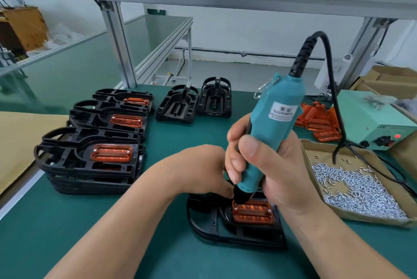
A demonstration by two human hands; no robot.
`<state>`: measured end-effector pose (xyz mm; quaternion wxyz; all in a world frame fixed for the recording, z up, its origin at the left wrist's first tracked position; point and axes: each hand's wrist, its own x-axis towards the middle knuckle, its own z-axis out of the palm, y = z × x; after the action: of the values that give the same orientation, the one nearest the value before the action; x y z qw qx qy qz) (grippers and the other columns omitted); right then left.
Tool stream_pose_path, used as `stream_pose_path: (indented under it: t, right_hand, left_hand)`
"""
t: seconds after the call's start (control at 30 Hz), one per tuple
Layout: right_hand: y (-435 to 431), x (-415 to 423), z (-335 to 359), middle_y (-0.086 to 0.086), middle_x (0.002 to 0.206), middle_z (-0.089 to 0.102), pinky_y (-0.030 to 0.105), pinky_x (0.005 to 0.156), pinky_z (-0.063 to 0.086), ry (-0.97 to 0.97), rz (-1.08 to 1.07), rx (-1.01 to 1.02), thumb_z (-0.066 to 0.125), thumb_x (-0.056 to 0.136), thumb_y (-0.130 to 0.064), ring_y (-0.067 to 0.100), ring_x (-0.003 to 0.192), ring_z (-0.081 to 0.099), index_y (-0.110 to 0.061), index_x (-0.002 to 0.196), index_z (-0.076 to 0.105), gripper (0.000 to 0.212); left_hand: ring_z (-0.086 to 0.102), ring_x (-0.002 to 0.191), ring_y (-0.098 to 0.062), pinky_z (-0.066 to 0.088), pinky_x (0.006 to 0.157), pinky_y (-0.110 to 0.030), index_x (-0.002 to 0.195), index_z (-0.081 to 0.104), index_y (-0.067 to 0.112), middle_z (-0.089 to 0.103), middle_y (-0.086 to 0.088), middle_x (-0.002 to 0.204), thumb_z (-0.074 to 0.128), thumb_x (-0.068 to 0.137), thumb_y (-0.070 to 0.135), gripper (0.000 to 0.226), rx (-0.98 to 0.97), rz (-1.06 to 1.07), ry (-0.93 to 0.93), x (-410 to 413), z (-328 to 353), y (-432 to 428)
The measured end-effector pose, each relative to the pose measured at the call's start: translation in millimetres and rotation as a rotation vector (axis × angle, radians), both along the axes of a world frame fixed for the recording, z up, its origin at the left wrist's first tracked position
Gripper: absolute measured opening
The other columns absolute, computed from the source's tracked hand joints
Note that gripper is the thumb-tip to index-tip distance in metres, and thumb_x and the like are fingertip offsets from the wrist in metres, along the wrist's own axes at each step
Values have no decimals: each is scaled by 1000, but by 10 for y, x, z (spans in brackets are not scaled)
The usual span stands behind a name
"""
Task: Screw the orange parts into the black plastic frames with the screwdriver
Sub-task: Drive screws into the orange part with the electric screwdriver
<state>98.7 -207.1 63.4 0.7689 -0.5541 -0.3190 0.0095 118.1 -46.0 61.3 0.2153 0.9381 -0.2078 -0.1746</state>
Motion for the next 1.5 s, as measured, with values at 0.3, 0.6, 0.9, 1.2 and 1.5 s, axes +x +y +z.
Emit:
stream_pose_path:
  t: [0.3,0.6,0.9,1.2,1.5]
  right_hand:
    - [-45,18,21,11,60,53,33,56,46,15,113,15,65,89,-17,31,47,51,-4,89,62,12]
    - [-147,78,238,5,63,54,27,54,46,-65,-11,190,77,94,-42,23,48,54,-9,97,62,36]
    - [-479,351,-51,0,66,45,26,53,39,295,-341,462,52,104,-39,16,56,46,-16,86,61,31]
    - [-660,543,-235,-1,70,46,24,55,41,401,-404,615,57,103,-44,15,62,48,-15,87,61,33]
    - [-710,582,-272,-2,68,46,22,55,42,466,-480,650,56,103,-43,14,61,48,-16,83,60,34]
  left_hand:
    - [47,63,-17,44,62,-34,63,45,31,51,6,66,71,85,29,34,15,0,-23,-11,-8,-18]
    - [57,60,-1,45,59,-27,71,65,48,62,18,64,79,80,44,17,-22,-17,4,8,-39,-11]
    - [66,88,-3,58,82,-31,109,76,33,74,16,93,71,82,42,30,54,-45,-78,-16,-35,-46]
    - [63,94,-6,56,85,-32,110,75,32,71,13,99,73,86,44,27,53,-87,-141,-5,-52,-56]
    - [60,74,4,48,67,-22,98,77,25,65,18,77,76,85,33,15,91,-66,-120,19,44,119]
